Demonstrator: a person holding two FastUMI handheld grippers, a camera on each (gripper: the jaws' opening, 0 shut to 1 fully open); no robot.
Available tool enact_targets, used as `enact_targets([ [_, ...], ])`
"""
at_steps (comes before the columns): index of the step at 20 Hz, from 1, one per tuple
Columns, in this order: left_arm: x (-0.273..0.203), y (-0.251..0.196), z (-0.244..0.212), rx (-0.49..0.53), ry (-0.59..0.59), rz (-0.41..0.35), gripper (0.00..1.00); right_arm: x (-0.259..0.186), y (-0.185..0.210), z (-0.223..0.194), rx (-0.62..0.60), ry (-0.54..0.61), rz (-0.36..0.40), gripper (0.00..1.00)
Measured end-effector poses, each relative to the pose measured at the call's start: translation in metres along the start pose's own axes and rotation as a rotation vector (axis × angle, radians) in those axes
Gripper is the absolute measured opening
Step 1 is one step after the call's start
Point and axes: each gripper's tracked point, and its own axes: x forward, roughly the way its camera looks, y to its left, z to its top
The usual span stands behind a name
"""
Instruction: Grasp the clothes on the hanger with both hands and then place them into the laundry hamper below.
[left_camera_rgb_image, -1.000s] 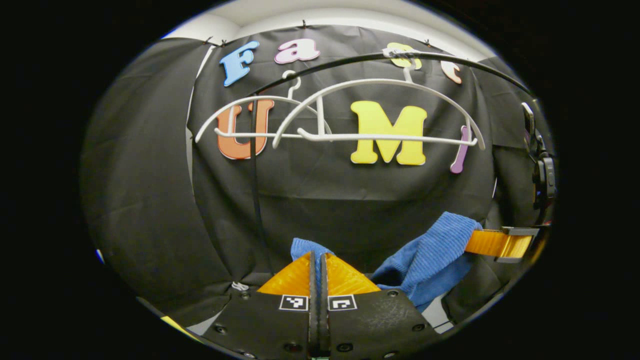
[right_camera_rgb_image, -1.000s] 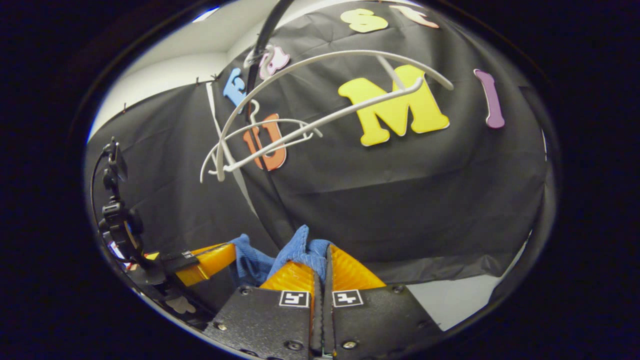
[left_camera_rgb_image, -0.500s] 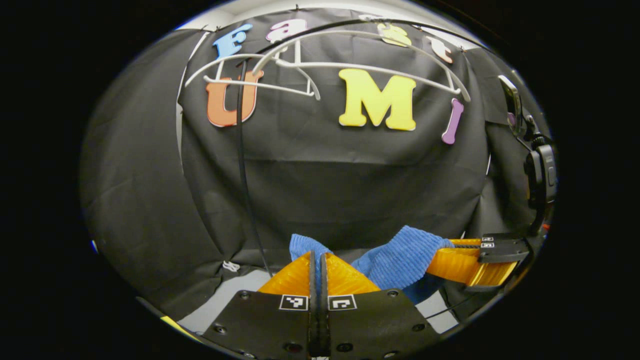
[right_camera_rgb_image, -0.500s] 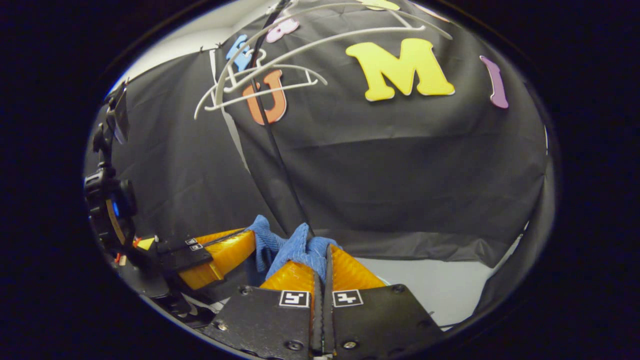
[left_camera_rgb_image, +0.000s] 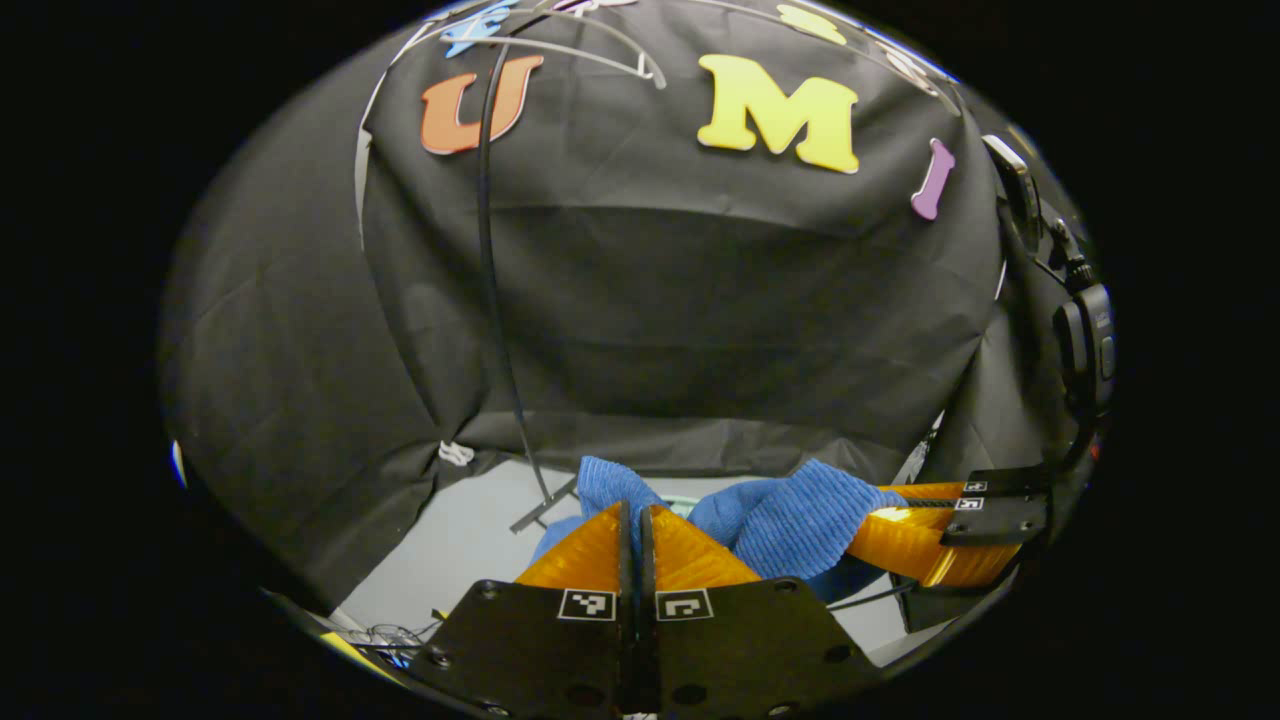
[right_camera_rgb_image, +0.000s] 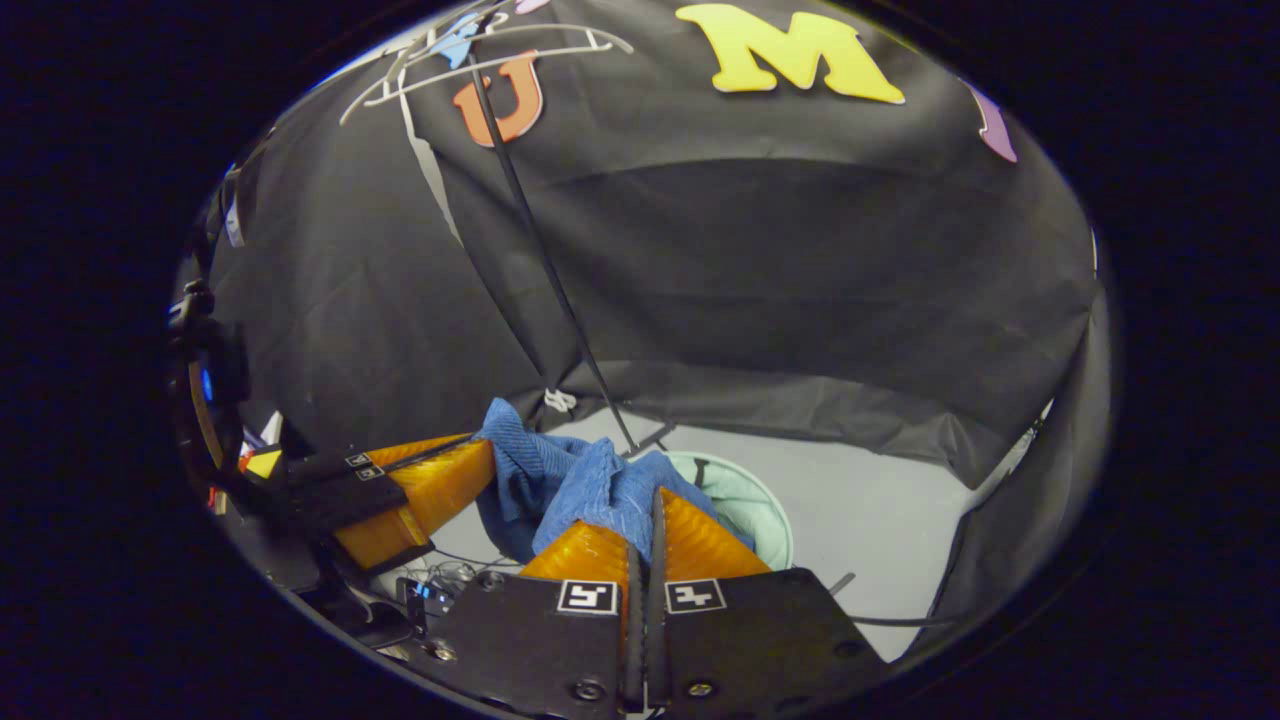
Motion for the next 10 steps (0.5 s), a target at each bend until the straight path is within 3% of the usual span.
enact_targets([
  [5,0.016,0.005,-0.058,0.007,0.136,0.021,0.01,0.015,-0.014,-0.044,0.002,0.115,-0.047,0.05],
  [10,0.013,0.003,-0.047,0.048,0.112,0.013,0.01,0.015,-0.020,-0.056,0.019,0.134,-0.061,0.09],
])
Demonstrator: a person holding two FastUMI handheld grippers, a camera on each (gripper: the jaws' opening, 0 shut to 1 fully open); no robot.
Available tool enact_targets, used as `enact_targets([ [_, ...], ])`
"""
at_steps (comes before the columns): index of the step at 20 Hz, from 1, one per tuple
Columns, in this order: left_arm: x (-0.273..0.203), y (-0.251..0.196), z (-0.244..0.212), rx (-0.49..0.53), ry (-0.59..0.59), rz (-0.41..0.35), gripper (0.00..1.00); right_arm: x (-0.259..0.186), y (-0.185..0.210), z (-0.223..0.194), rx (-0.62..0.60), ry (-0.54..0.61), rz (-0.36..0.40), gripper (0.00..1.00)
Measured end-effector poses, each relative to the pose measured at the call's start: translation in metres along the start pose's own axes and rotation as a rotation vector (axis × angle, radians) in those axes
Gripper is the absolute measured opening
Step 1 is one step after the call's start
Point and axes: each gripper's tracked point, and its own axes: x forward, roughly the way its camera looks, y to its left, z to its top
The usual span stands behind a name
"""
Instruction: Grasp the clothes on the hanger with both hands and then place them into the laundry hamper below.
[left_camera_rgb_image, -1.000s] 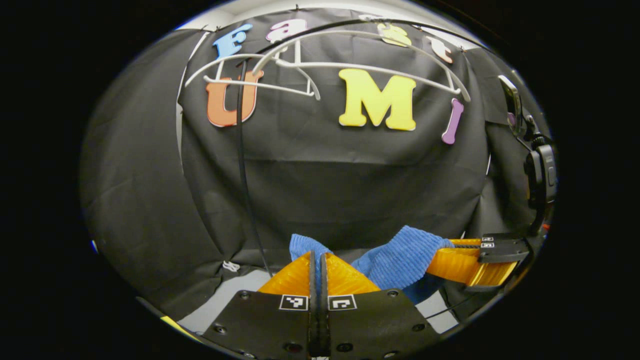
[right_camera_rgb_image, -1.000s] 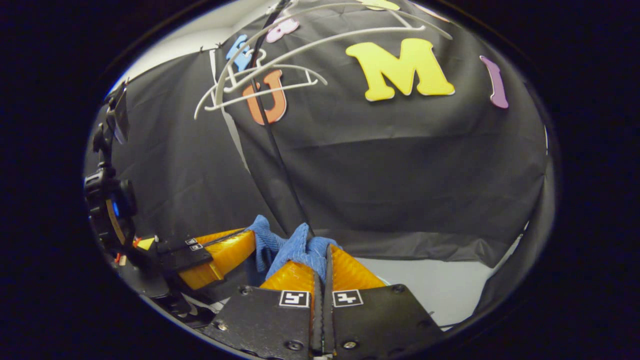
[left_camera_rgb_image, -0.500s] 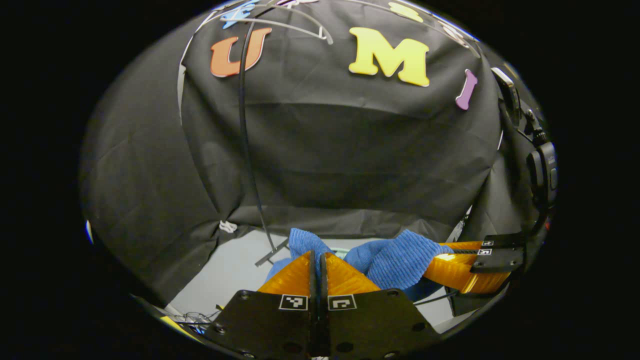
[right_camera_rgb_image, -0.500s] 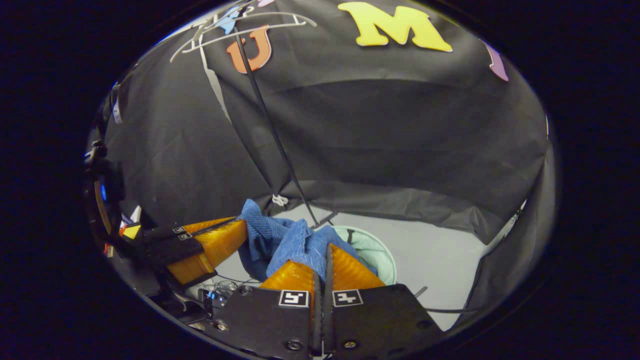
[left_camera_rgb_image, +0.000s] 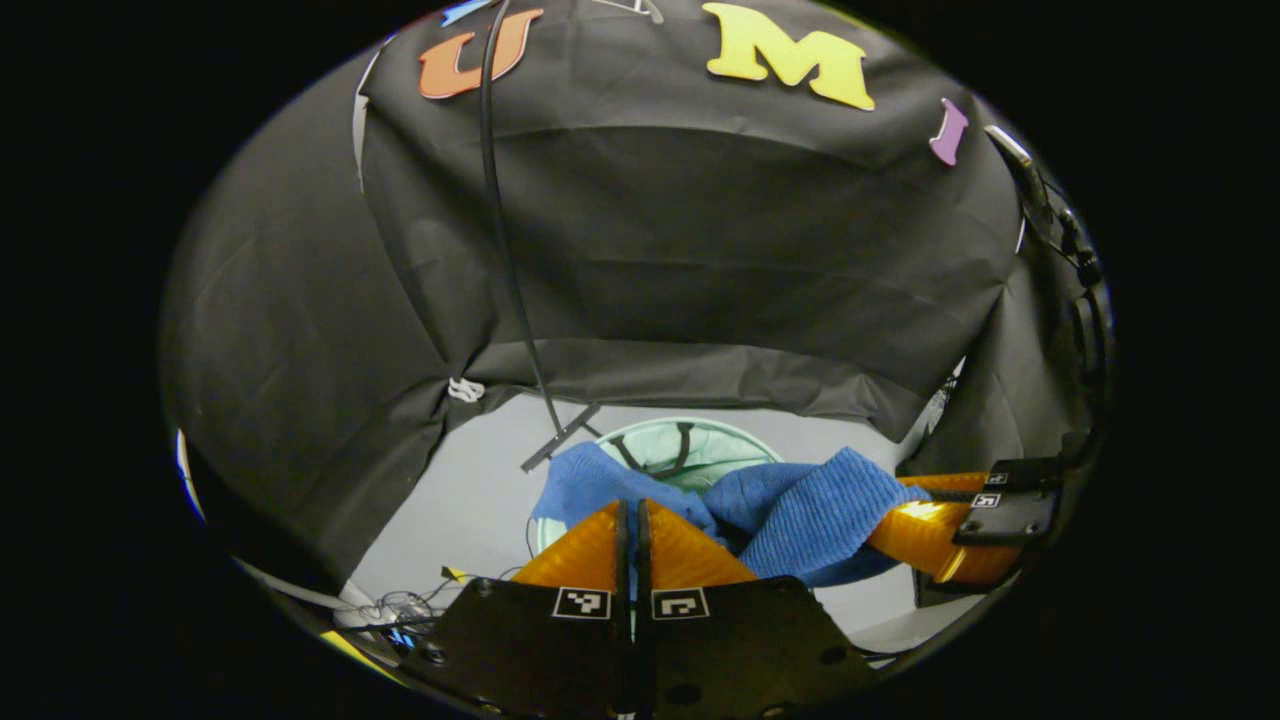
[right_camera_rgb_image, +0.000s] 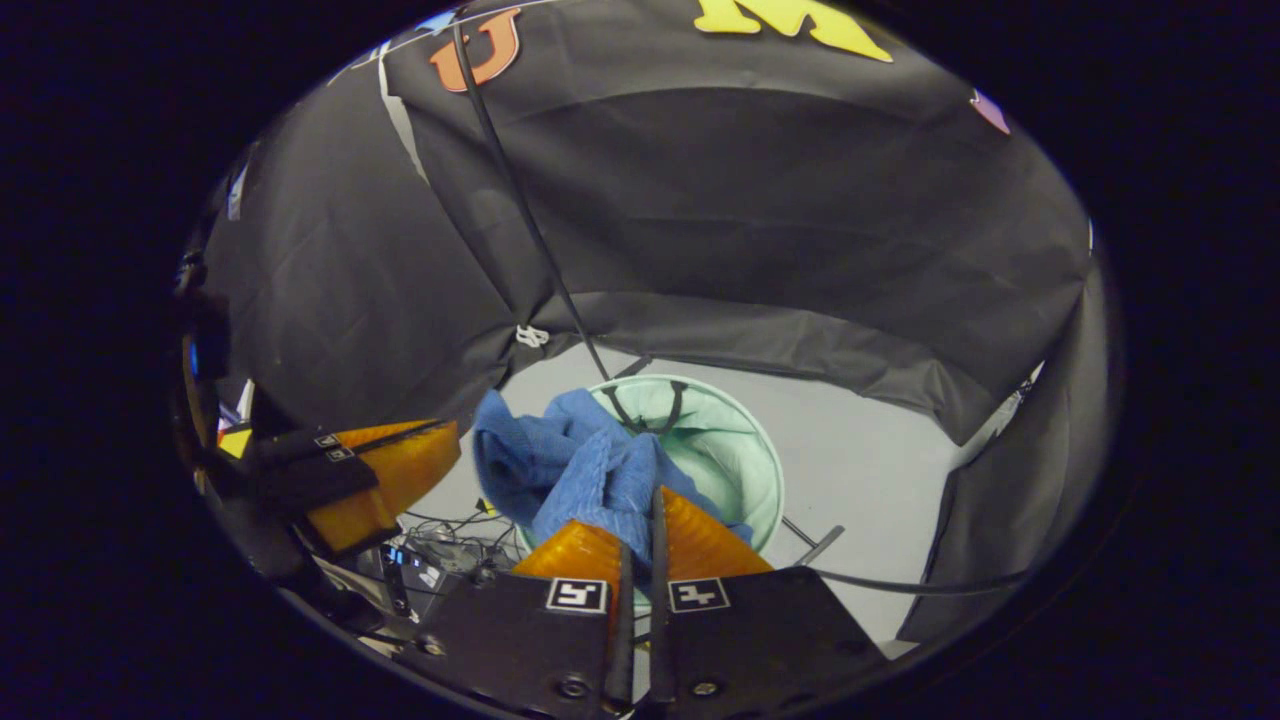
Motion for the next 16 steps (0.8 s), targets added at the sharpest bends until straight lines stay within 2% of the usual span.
enact_targets([
  [2,-0.005,-0.006,-0.001,0.025,0.001,-0.027,0.40,-0.002,-0.004,0.003,0.020,-0.020,-0.011,0.20],
  [5,-0.013,-0.006,-0.001,0.018,-0.016,-0.023,0.97,-0.017,-0.008,0.022,0.065,-0.114,-0.035,0.61],
  [6,-0.017,-0.004,0.001,0.019,-0.033,-0.013,0.97,-0.022,-0.009,0.025,0.070,-0.141,-0.044,0.61],
  [9,-0.028,0.000,0.007,0.040,-0.074,0.011,0.98,-0.036,-0.013,0.033,0.032,-0.204,-0.082,0.76],
  [11,-0.039,0.005,0.014,0.043,-0.104,0.025,0.98,-0.049,-0.011,0.039,-0.012,-0.234,-0.096,0.76],
  [13,-0.054,0.010,0.025,0.037,-0.142,0.032,0.97,-0.059,-0.011,0.044,-0.028,-0.260,-0.101,0.81],
  [16,-0.091,0.019,0.056,0.046,-0.241,0.047,0.98,-0.100,-0.006,0.065,-0.051,-0.362,-0.113,0.82],
])
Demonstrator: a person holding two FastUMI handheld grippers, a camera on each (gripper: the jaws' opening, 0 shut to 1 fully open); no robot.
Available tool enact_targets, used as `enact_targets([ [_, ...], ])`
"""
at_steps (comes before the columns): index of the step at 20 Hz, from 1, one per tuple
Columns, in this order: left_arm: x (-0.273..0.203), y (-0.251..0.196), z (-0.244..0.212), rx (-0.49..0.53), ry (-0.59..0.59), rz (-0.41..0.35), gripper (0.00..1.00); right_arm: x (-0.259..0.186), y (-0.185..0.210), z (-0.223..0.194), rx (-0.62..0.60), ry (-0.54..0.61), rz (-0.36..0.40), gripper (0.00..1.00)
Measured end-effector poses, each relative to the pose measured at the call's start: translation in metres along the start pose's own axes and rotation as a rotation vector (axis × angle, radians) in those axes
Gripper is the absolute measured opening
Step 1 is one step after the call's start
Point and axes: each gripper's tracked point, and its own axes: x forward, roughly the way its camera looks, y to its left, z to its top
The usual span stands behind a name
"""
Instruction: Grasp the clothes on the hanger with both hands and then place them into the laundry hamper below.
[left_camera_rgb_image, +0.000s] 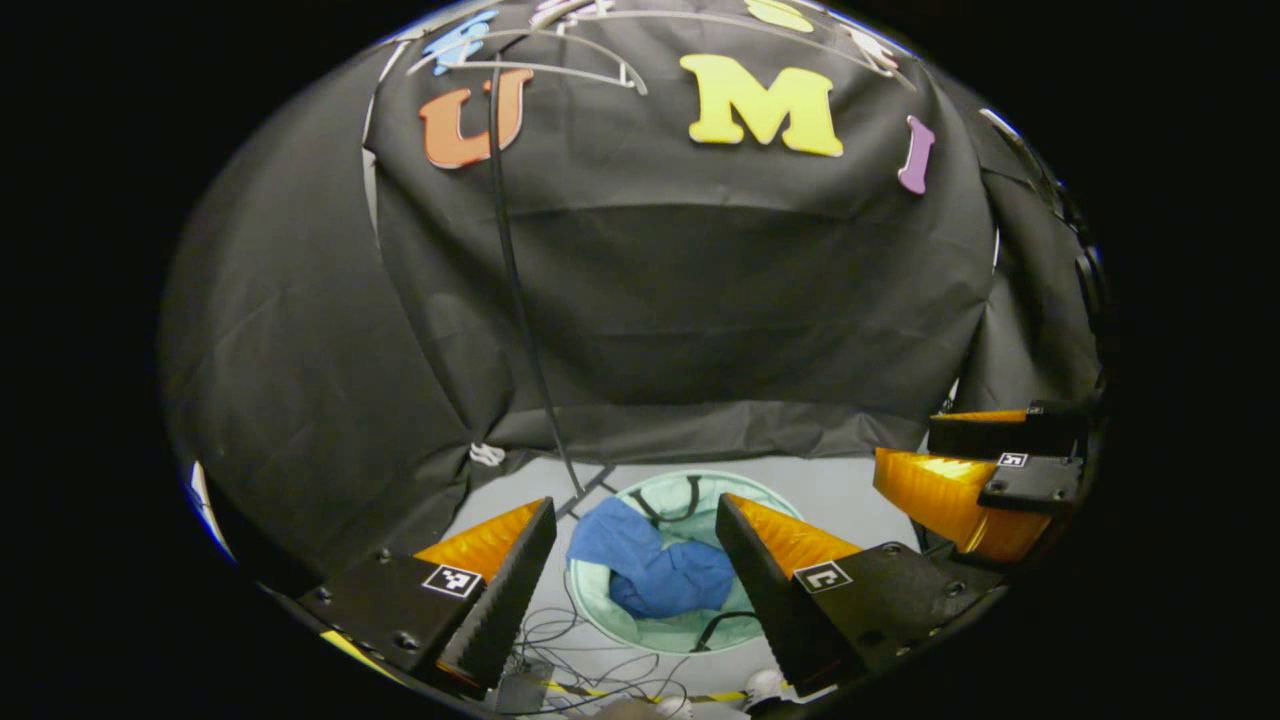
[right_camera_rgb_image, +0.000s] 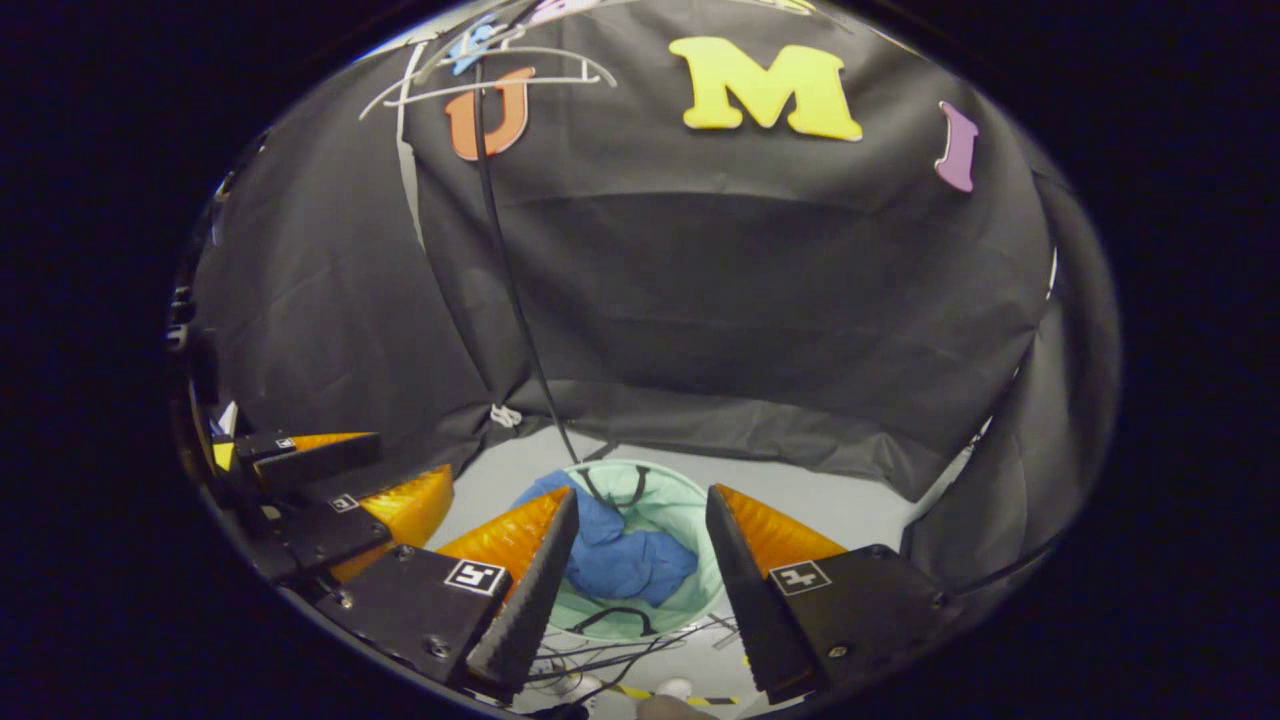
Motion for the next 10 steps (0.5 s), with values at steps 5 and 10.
enact_targets([
  [5,-0.085,0.024,0.079,0.004,-0.198,0.012,0.97,-0.078,0.011,0.071,-0.047,-0.224,-0.032,0.86],
  [10,-0.181,0.055,0.142,0.052,-0.404,0.036,0.99,-0.186,0.026,0.129,-0.009,-0.403,-0.068,1.00],
])
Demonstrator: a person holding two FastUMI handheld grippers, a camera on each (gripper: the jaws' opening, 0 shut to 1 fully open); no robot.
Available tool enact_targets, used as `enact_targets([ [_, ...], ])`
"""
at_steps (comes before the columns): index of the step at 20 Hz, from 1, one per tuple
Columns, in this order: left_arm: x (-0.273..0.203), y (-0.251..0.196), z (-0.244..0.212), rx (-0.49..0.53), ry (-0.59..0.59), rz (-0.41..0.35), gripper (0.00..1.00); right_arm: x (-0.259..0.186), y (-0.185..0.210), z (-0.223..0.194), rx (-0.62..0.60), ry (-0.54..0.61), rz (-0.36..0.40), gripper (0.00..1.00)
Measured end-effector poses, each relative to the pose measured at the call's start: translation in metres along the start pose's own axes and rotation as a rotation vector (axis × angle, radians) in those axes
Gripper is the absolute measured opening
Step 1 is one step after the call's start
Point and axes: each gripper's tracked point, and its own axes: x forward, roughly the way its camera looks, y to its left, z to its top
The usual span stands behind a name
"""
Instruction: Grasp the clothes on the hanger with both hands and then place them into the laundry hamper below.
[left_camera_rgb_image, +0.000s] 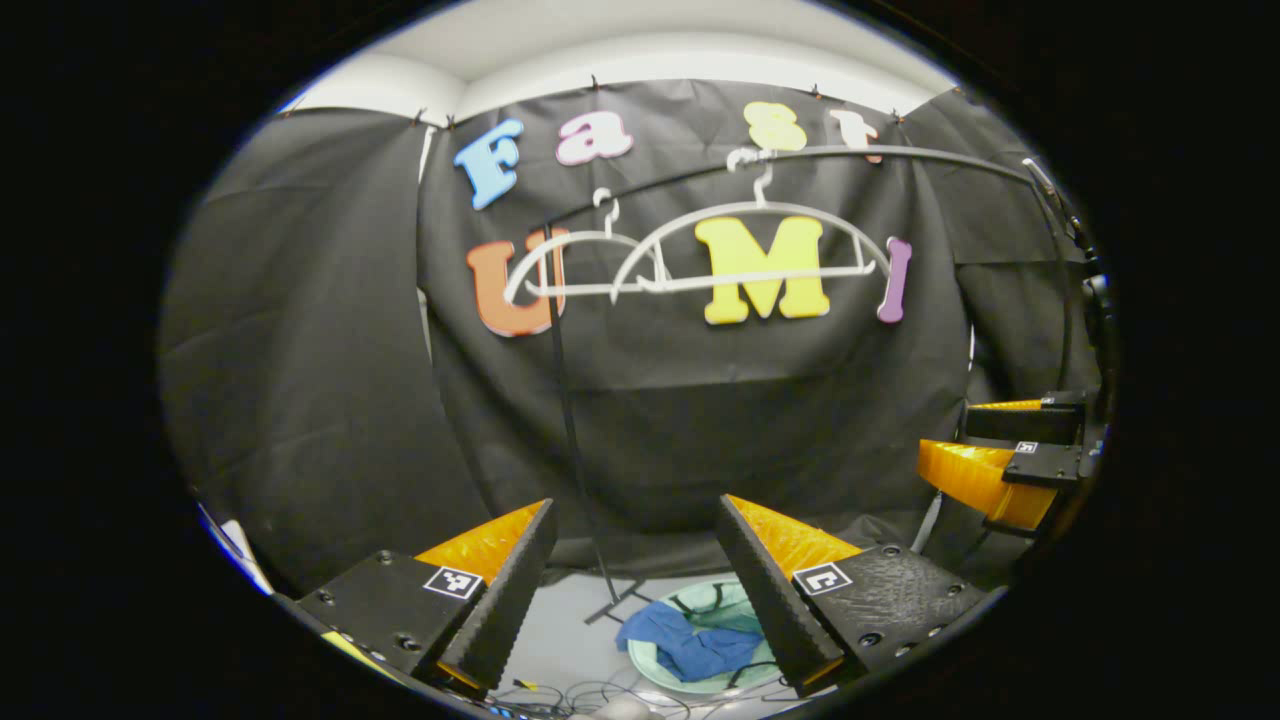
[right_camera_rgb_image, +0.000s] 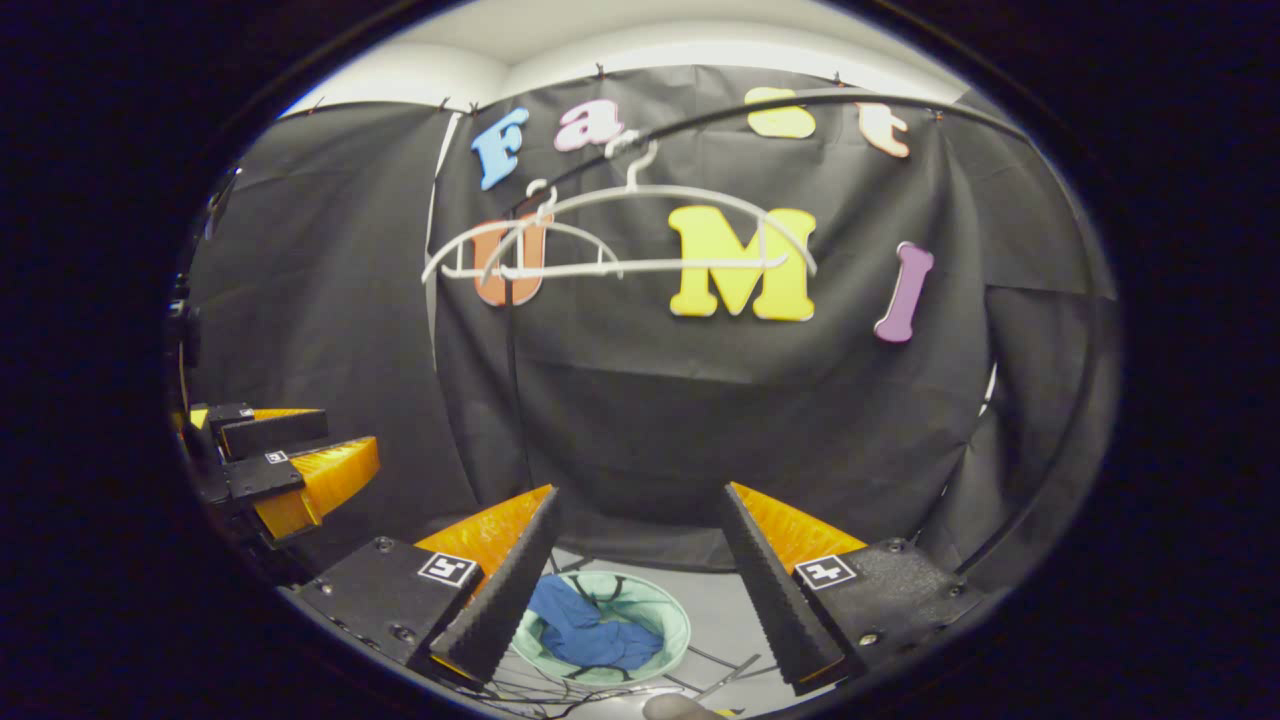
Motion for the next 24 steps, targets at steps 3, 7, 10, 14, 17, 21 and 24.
enact_targets([
  [3,-0.032,0.012,0.035,-0.008,-0.085,0.007,0.99,-0.041,0.012,0.035,0.027,-0.070,0.000,1.00],
  [7,-0.076,0.032,0.066,-0.009,-0.148,0.032,0.99,-0.097,0.017,0.084,0.025,-0.170,0.004,1.00],
  [10,-0.111,0.042,0.090,-0.014,-0.186,0.052,0.99,-0.135,0.013,0.096,0.077,-0.222,-0.002,1.00],
  [14,-0.155,0.051,0.102,-0.014,-0.217,0.134,0.99,-0.170,-0.015,0.091,0.109,-0.215,-0.038,1.00],
  [17,-0.179,0.036,0.090,-0.039,-0.204,0.152,0.99,-0.189,-0.037,0.079,0.105,-0.209,-0.058,1.00],
  [21,-0.194,0.017,0.088,-0.055,-0.197,0.149,0.99,-0.212,-0.058,0.084,0.105,-0.229,-0.067,0.99],
  [24,-0.197,0.002,0.097,-0.035,-0.224,0.151,0.99,-0.235,-0.074,0.094,0.088,-0.243,-0.072,1.00],
])
